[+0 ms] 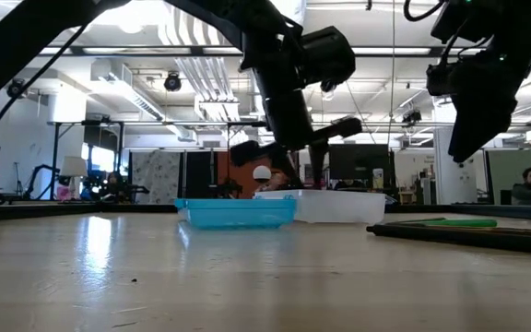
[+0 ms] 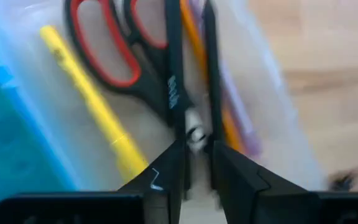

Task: Pick & place school supplies into a supply box
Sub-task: Put the black pen into the blue supply box

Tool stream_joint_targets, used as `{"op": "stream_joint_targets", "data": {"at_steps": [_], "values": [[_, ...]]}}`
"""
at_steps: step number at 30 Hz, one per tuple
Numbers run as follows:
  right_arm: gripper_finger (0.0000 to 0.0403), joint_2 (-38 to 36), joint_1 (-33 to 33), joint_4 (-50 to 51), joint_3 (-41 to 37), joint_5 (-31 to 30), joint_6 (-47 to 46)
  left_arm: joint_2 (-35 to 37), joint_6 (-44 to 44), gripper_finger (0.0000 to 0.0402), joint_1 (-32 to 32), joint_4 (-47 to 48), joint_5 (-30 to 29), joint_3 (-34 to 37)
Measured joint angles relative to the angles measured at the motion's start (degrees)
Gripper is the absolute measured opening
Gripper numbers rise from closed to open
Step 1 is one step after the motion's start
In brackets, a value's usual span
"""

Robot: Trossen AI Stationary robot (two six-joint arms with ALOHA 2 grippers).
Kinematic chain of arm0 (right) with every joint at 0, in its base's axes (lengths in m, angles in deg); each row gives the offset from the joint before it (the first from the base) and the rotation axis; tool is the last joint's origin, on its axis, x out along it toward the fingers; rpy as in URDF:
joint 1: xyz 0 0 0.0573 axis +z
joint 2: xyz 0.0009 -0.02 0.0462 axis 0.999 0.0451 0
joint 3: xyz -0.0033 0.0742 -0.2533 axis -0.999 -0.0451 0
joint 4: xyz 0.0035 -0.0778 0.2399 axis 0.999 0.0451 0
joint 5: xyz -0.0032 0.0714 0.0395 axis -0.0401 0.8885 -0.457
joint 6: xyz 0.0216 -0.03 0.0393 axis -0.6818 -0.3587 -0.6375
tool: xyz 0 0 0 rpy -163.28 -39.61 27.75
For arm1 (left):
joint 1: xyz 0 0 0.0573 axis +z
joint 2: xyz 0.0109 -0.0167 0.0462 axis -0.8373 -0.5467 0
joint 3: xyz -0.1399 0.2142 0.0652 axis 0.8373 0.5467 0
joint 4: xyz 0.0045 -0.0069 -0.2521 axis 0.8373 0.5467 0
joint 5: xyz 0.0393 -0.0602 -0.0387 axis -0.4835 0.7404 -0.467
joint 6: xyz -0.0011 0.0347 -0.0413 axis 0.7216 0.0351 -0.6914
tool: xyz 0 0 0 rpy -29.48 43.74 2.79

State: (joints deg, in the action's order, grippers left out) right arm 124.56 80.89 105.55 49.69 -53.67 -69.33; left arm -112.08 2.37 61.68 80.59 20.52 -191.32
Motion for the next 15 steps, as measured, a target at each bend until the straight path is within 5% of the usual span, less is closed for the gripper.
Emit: {"op": "stream_joint_targets", "data": {"at_steps": [8, 15], "values": [[0.0235, 1.16, 0.03, -7.16, -0.96, 9.80, 16.02, 4.20, 14.62, 0.0073, -3.23, 7.04, 0.05, 0.00], [0.0231, 8.83, 0.03, -8.66, -0.87, 15.58, 19.15, 12.82, 27.93, 0.0073, -7.05, 6.92, -4.97, 3.74]]}}
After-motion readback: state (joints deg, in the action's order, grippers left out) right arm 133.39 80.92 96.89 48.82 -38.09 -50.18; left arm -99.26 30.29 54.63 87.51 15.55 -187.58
